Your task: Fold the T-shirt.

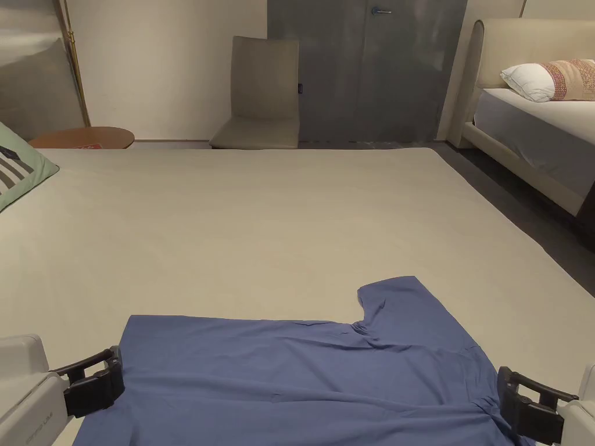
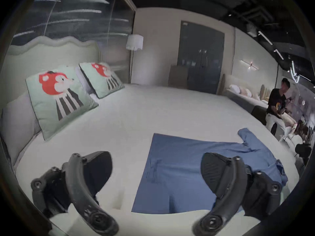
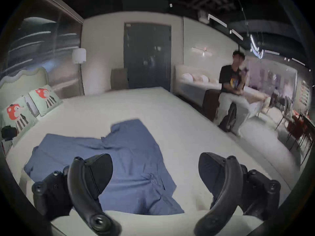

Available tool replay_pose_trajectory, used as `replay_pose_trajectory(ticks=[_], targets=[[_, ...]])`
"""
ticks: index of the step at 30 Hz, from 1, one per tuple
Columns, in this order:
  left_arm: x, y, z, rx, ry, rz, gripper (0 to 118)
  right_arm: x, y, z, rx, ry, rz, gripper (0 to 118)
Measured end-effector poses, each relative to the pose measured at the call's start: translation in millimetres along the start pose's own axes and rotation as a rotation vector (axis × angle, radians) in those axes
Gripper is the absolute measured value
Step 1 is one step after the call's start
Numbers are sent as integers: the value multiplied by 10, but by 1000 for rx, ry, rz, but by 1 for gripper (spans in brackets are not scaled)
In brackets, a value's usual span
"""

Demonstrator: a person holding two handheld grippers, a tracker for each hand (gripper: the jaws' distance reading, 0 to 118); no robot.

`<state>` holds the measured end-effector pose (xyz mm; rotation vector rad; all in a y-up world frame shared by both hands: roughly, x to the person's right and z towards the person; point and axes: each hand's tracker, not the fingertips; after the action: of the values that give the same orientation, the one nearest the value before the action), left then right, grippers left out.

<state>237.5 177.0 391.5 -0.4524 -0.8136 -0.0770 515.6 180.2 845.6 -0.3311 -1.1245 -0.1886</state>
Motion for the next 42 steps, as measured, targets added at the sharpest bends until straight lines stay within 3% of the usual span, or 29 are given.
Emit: replay_pose_trajectory(ticks=[2,3,4,5,6,7,13,17,18,19,20,21,23,28,31,34,35,36,37,38,39,40,41,42], targets=[[29,-18,222,47,-7,-13,86,-67,7,186,65,20,16,96],[41,-34,328,57,-7,-14,69,-92,5,282,90,37,18,80],[45,-49,405,62,-8,-14,39,-118,-3,355,101,38,17,49],[55,-58,473,70,-15,-13,17,-147,-11,421,106,32,20,20],[43,-75,540,75,-22,-6,4,-182,-15,456,113,20,23,2],[29,-95,593,78,-36,1,1,-189,-22,493,121,12,23,1],[-117,-190,726,14,-69,-4,0,-171,-99,549,90,37,13,0],[-375,-225,496,-187,-193,49,3,-160,-125,565,74,38,2,0],[-429,-255,393,-214,-175,56,17,-150,-133,582,65,43,2,0],[-469,-271,303,-266,-167,40,59,-154,-147,578,57,45,3,0],[-512,-302,186,-310,-158,47,89,-163,-170,574,50,44,6,0],[-545,-335,73,-365,-170,55,108,-161,-191,574,40,46,10,0],[-584,-414,-91,-454,-221,42,107,-158,-235,573,28,43,14,0],[-563,-585,-395,-513,-157,22,103,-106,-336,537,-14,34,2,0],[-531,-678,-489,-555,-136,46,63,-63,-390,512,-36,26,-2,0],[-513,-722,-498,-560,-125,55,58,-6,-450,474,-58,22,-10,0],[-509,-701,-488,-555,-112,67,50,10,-466,457,-66,19,-11,0],[-504,-685,-468,-546,-98,67,28,27,-481,435,-77,14,-13,0],[-515,-680,-450,-538,-101,70,5,41,-492,415,-85,9,-16,1],[-501,-657,-424,-527,-149,114,5,80,-508,377,-105,2,-22,5],[-469,-650,-399,-541,-127,89,5,109,-514,341,-132,-1,-28,24],[-428,-649,-368,-525,-121,35,5,146,-523,289,-174,2,-36,73],[-384,-641,-310,-512,-110,-10,5,192,-541,215,-224,10,-37,105],[-362,-634,-277,-508,-109,-12,5,246,-586,157,-256,3,-46,117]])
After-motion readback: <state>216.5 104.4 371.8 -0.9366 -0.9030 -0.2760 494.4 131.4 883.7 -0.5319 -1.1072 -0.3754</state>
